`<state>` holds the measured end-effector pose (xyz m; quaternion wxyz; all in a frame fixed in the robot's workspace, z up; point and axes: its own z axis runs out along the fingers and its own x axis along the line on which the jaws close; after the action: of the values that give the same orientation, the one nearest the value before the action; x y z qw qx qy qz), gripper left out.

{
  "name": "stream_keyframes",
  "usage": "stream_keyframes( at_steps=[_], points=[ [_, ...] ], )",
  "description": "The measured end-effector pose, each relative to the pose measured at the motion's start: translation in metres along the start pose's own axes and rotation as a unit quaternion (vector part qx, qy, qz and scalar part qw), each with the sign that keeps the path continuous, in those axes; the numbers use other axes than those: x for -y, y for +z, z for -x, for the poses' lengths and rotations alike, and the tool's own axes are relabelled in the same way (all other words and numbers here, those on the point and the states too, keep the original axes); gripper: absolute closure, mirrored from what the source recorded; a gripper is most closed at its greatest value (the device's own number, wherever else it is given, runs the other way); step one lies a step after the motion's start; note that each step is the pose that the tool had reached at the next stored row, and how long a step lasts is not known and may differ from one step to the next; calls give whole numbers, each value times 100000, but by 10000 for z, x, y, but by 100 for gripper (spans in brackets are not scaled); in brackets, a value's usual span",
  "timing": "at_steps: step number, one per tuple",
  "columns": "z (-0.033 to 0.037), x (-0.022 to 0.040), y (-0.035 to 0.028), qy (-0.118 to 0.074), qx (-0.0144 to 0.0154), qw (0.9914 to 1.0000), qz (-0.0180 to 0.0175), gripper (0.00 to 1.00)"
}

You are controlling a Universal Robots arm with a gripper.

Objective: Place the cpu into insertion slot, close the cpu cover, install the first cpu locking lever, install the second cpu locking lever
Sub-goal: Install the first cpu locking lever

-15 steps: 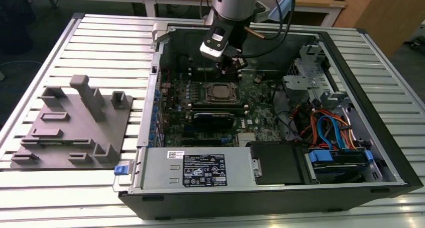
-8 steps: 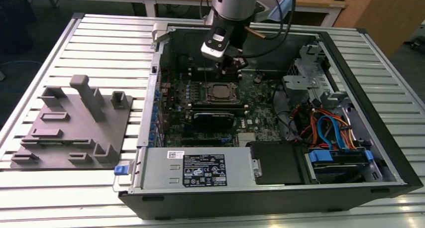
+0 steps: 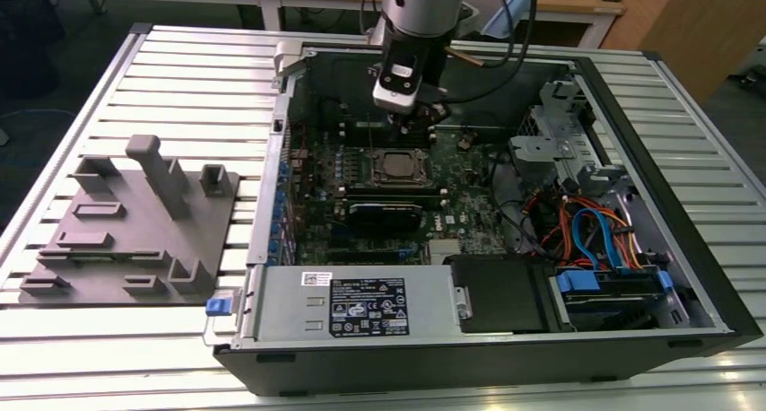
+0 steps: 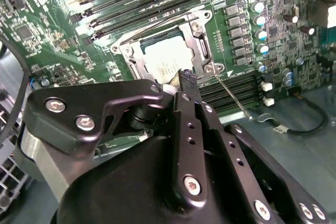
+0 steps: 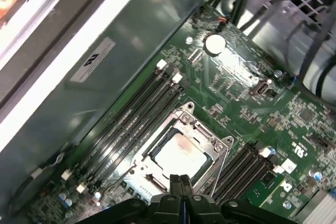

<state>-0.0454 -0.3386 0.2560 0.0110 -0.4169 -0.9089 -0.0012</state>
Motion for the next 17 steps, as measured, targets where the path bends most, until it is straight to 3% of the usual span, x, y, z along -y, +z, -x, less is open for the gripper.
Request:
stream_keyframes(
  at_steps=[10, 13, 17],
  points=[
    [-2, 2, 0, -609, 5, 99998, -13, 90],
    [-2, 2, 2, -2749, 16, 99962, -55, 90],
    [-2, 2, 4, -6336, 45, 99799, -131, 90]
  ],
)
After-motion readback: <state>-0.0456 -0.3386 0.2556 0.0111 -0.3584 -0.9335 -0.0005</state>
